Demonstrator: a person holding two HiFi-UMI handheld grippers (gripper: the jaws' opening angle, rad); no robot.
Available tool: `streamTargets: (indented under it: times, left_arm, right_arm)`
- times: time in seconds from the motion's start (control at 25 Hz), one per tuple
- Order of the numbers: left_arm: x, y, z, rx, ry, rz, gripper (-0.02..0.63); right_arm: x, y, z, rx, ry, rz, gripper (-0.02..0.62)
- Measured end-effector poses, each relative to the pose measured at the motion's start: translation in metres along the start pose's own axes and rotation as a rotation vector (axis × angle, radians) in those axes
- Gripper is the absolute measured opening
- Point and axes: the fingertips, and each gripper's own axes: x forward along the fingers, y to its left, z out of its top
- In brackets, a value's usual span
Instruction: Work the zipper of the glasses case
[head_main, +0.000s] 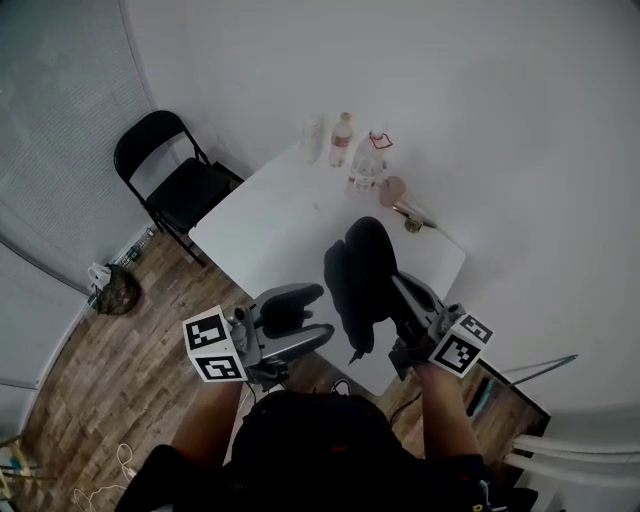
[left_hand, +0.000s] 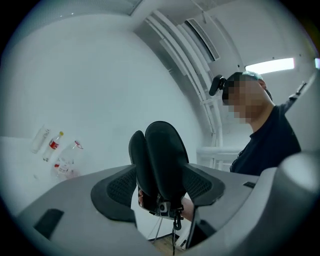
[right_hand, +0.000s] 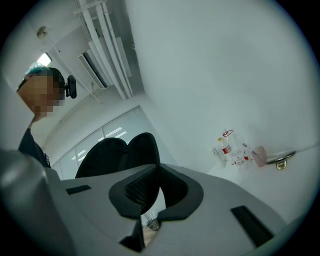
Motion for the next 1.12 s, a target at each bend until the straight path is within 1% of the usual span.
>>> streamTargets:
  times: [0.2, 0.36, 0.48, 0.56, 0.72, 0.8, 0.88, 0.92, 1.0, 1.12]
  left_arm:
    - [0.009, -0.003, 0.002, -0.054, -0.037, -0.026, 0.312]
    - [0.014, -0.001, -0.001, -0.094, -0.071, -0.022, 0.346]
    - [0.018, 0.003, -0.005, -0.104, -0.077, -0.024, 0.363]
    - [0.017, 0.004, -0.005, -0.104, -0.083, -0.024, 0.364]
    - [0.016, 0.002, -0.001, -0.095, -0.117, -0.051, 0.364]
    - [0.015, 0.001, 0.002, -0.112, -0.148, -0.077, 0.362]
    - [0.011, 0.002, 0.003, -0.142, -0.177, -0.09, 0.358]
    - [0.009, 0.002, 0.003, -0.156, -0.188, -0.096, 0.342]
    - [0.005, 0.001, 0.005, -0.181, -0.203, -0.117, 0.317]
    - [0.002, 0.001, 0.01, -0.208, -0.22, -0.148, 0.31]
  right_arm:
    - [-0.008, 0.015, -0.003, -0.141, 0.025, -0.023, 0.034]
    - [-0.009, 0.026, -0.004, -0.278, 0.053, -0.034, 0.034]
    - [-0.002, 0.034, -0.015, -0.362, 0.112, -0.004, 0.034]
    - [0.002, 0.042, -0.025, -0.389, 0.148, 0.028, 0.034]
    - [0.004, 0.048, -0.029, -0.377, 0.166, 0.081, 0.034]
    - [0.003, 0.052, -0.027, -0.379, 0.159, 0.111, 0.035]
    - [0.002, 0.058, -0.027, -0.359, 0.156, 0.162, 0.035]
    - [0.001, 0.063, -0.027, -0.329, 0.153, 0.195, 0.035]
    - [-0.002, 0.069, -0.024, -0.231, 0.134, 0.265, 0.056]
    - [-0.009, 0.069, -0.012, -0.086, 0.086, 0.341, 0.128]
